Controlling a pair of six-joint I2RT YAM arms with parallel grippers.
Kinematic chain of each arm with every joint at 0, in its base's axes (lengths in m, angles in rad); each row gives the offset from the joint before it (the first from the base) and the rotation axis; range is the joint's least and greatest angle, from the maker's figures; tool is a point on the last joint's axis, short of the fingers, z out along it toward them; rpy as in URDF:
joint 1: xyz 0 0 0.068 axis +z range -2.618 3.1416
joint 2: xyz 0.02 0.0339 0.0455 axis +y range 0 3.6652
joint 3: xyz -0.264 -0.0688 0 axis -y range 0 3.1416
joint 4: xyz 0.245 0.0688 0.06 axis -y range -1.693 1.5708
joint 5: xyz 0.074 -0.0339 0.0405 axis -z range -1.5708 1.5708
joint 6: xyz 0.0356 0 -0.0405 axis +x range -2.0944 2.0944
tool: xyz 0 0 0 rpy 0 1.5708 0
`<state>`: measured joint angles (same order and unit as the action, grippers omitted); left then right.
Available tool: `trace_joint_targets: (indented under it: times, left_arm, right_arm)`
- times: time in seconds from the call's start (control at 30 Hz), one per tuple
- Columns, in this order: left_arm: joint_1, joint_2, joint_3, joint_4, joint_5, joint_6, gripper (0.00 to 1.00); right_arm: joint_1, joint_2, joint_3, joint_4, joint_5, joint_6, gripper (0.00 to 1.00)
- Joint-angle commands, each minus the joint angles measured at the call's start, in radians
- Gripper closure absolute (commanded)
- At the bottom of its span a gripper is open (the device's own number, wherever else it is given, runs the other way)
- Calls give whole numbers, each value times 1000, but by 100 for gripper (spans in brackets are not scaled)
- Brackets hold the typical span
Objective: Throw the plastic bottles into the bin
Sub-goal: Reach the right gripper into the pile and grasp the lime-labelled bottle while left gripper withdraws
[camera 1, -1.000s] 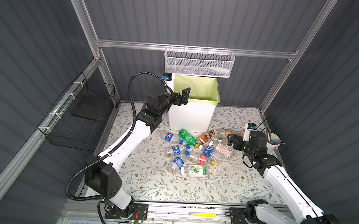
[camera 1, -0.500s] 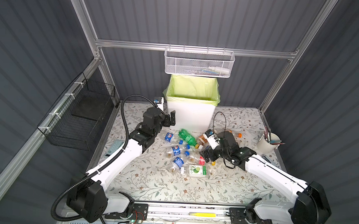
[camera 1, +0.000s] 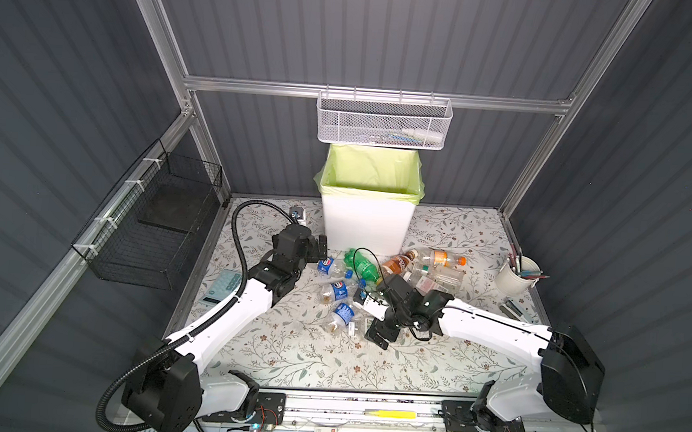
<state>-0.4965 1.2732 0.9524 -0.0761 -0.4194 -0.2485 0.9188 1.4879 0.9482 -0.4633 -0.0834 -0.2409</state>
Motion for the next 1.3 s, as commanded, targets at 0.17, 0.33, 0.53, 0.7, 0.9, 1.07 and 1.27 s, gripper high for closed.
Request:
trace_joint_targets:
  times: [0.17,0.33,0.53,0.7,0.9,1.07,1.27]
  left_arm:
    - [1,-24,-24,-25,-21,-20,0]
    - [1,-26,-36,-28,-25,-21,0]
    - [2,-27,-42,-27,-27,-25,0]
    - [3,-34,-49,-33,-33,-25,0]
    - [4,-43,-59,-39,-36,-28,0]
    - [4,-46,-62,-43,-39,-31,0]
    - [4,-52,-66,-47,-43,-34,0]
  right_arm:
    - [9,105,46,-37,30,-30,4]
    - [13,140,56,-64,45,-47,9]
    - [23,186,79,-93,56,-62,18]
    - [28,212,93,-105,69,-66,26]
    - [30,217,98,-117,71,-75,37]
    - [31,194,103,-125,68,-78,46]
    - [28,111,120,-120,82,-79,48]
